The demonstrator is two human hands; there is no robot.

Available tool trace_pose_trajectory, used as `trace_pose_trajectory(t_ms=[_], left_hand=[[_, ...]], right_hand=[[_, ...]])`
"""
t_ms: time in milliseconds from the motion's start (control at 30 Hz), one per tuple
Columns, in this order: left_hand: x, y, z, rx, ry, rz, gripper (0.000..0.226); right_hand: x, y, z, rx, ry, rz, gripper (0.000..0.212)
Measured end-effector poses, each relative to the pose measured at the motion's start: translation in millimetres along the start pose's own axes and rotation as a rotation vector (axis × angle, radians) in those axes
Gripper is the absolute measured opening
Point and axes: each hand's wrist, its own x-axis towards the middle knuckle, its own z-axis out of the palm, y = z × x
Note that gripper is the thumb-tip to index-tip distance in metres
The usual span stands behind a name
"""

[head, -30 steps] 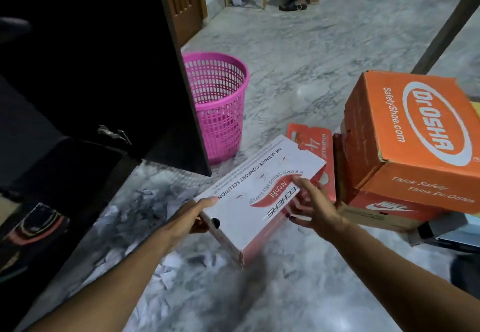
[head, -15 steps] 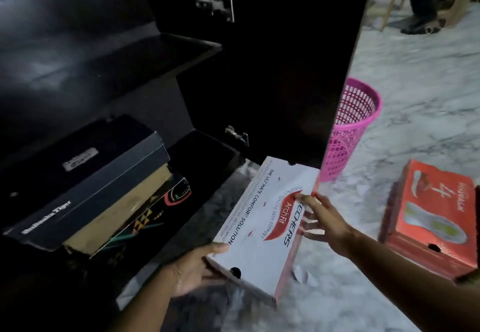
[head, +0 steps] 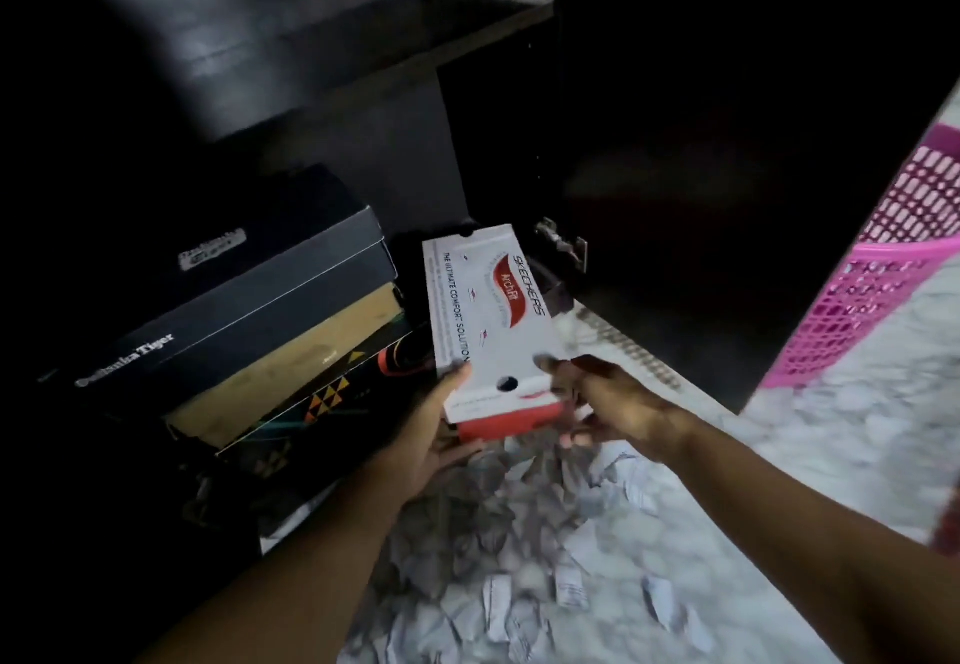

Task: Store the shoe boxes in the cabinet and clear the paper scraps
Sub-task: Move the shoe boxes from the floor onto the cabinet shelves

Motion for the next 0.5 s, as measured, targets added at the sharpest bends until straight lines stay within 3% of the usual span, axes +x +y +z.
trace_pose_trajectory(t_ms=[200, 333, 433, 500], left_hand=[[65, 9, 33, -0.143, 0.133, -0.019, 0.085], [90, 21, 41, -0.121, 0.228, 0.002, 0.062], [94, 33, 45, -0.314, 0.233, 0.010, 0.056], [92, 37, 50, -0.378, 0.260, 0.049, 0.049]], right_hand=[[94, -16, 1, 0.222, 0.247, -0.075, 0.036], [136, -13, 0, 0.223, 0.338, -0.126, 0.028], [176, -6, 1, 0.219, 0.293, -0.149, 0.022], [213, 12, -6, 0.218, 0.254, -0.178, 0.036]])
